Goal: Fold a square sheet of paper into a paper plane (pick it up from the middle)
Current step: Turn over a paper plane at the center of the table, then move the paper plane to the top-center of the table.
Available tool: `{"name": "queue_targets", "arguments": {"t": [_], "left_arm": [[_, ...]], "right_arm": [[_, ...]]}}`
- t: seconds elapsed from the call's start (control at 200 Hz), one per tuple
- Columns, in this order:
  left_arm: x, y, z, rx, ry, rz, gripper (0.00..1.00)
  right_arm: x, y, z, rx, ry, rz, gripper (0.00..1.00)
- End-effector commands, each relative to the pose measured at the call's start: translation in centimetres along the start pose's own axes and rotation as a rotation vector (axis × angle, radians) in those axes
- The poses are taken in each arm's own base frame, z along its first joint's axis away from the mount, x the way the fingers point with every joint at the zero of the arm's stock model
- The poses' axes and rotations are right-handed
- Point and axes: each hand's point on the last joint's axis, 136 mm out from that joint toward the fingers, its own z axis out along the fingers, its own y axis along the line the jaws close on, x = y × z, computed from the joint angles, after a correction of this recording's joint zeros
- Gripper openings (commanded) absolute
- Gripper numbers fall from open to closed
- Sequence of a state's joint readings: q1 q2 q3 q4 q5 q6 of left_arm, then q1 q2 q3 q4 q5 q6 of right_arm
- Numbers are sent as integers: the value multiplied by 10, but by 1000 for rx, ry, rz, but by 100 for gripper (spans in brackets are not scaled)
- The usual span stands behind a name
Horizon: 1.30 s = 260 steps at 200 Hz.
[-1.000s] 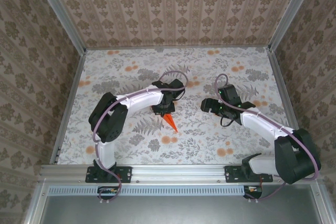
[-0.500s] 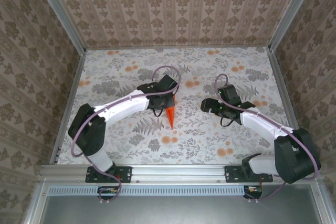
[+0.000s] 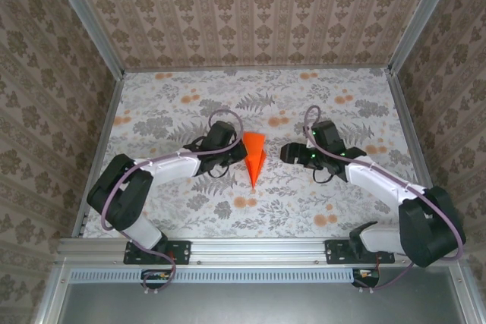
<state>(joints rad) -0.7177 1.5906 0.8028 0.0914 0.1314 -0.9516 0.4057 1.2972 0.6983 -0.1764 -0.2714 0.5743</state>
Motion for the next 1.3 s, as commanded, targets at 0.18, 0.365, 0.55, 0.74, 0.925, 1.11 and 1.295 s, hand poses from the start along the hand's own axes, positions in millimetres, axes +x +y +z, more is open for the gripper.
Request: {"name": "queue_targets", "arguments": {"t": [0.18, 0.365, 0.55, 0.74, 0.925, 1.11, 1.295], "left_arm": [[6, 20, 6, 26, -31, -97, 0], [12, 37, 5, -4, -35, -124, 0], [12, 36, 3, -3, -31, -110, 0], [12, 35, 3, 1, -24, -103, 0], [14, 36, 3, 0, -17, -100, 0], [15, 39, 4, -9, -16, -105, 0], [16, 40, 5, -12, -13, -105, 0]], "right_arm": [[15, 69, 37, -117, 111, -114, 56], [21, 83, 64, -97, 171, -145, 50], [24, 100, 72, -114, 196, -198, 42], [24, 100, 79, -83, 206, -216, 40], [23, 87, 91, 11, 225, -233, 43], [25, 75, 97, 73, 241, -245, 50], [30, 67, 99, 98, 264, -256, 61]]}}
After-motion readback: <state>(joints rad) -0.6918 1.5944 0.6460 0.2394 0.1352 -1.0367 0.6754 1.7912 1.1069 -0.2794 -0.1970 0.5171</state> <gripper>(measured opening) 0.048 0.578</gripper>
